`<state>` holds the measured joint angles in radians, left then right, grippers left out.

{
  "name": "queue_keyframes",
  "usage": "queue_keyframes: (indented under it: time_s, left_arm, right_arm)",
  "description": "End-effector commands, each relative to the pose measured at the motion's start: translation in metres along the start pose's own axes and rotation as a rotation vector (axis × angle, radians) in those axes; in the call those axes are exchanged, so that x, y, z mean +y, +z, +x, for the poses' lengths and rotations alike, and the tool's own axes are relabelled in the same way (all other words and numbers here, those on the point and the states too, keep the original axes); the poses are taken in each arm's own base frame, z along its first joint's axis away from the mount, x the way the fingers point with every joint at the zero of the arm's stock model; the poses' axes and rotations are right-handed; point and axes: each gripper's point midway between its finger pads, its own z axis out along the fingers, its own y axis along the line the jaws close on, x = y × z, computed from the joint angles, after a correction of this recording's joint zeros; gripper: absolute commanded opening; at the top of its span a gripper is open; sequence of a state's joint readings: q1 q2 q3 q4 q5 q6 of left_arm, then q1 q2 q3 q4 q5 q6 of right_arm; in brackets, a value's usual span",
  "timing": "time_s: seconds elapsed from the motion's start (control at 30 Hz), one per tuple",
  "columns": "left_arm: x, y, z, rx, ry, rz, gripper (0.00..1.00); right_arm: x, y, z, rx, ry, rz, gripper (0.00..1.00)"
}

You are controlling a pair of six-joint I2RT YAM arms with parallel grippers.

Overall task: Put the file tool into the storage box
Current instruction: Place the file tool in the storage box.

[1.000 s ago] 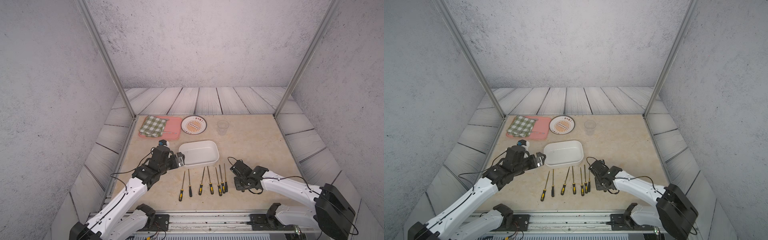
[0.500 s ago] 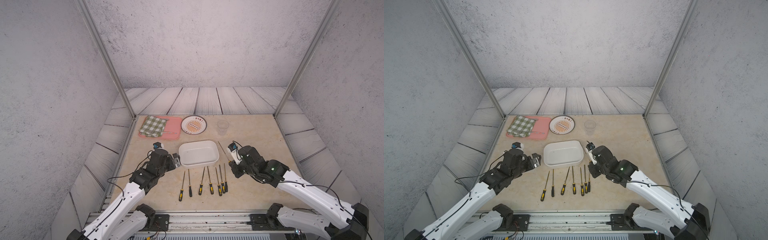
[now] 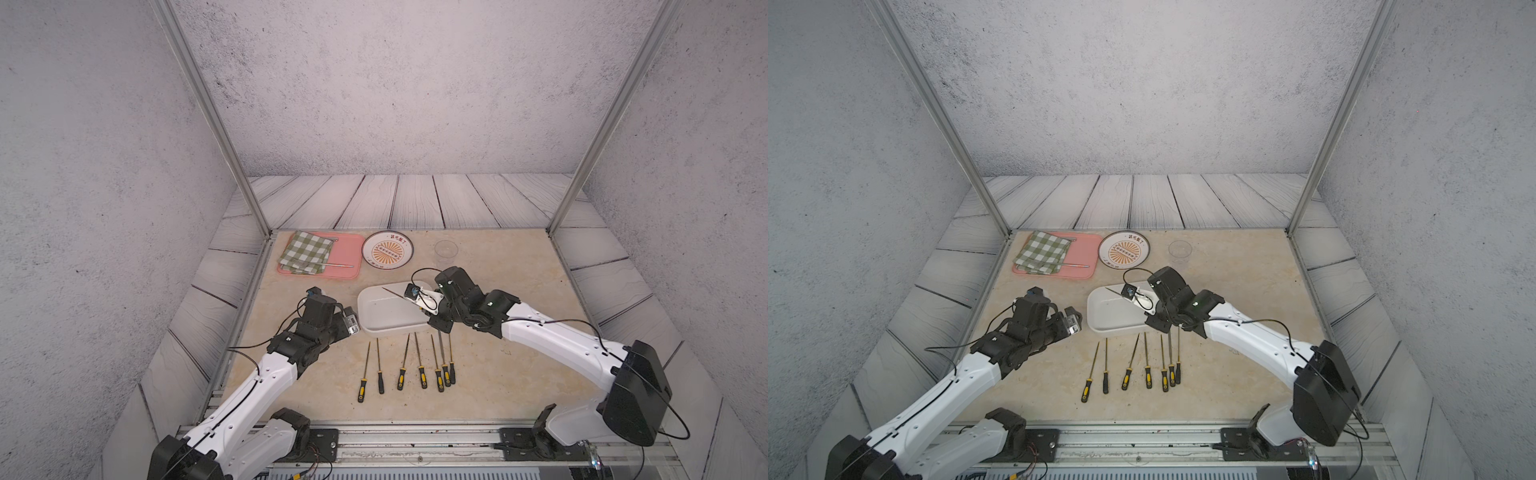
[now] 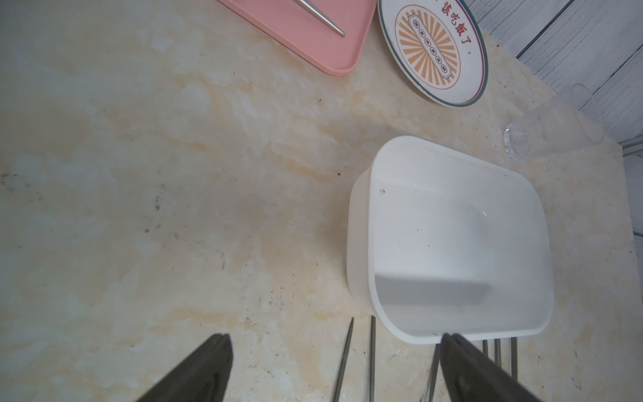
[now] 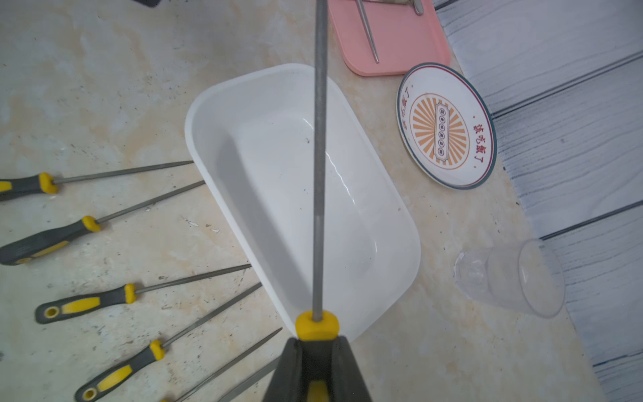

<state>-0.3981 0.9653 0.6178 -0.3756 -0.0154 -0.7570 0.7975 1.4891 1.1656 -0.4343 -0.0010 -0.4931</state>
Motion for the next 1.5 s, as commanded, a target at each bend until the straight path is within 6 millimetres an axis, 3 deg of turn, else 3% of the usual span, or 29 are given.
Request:
queue_keyframes:
  time_s: [0.0, 0.2, 0.47, 0.9, 1.23, 1.4, 1.47]
  left_arm:
    - [0.005, 0.004, 0.006, 0.015, -0.027, 0.011, 0.98]
    - [0.009, 0.008, 0.012, 0.025, -0.036, 0.018, 0.98]
    - [0.006, 0.007, 0.011, 0.023, -0.025, 0.035, 0.98]
    - [-0.005, 0.002, 0.006, 0.027, 0.011, 0.070, 0.98]
    - [-0.007, 0.005, 0.008, 0.029, 0.015, 0.088, 0.98]
    - [-0.007, 0.010, 0.011, 0.044, 0.013, 0.095, 0.98]
    - [-0.007, 0.010, 0.012, 0.051, 0.013, 0.092, 0.98]
  right_arm:
    - [-0.009, 0.017, -0.014, -0.006, -0.139, 0.019, 0.14]
    - [-0.012, 0.060, -0.009, 0.057, -0.223, 0.012, 0.13]
    - [-0.013, 0.098, 0.008, 0.133, -0.273, 0.018, 0.11]
    - [-0.028, 0.137, 0.011, 0.176, -0.301, 0.046, 0.11]
    - [-0.047, 0.148, 0.022, 0.230, -0.334, 0.109, 0.14]
    - [-0.057, 0.155, 0.025, 0.270, -0.311, 0.138, 0.22]
    - [-0.057, 0.157, 0.029, 0.300, -0.297, 0.127, 0.35]
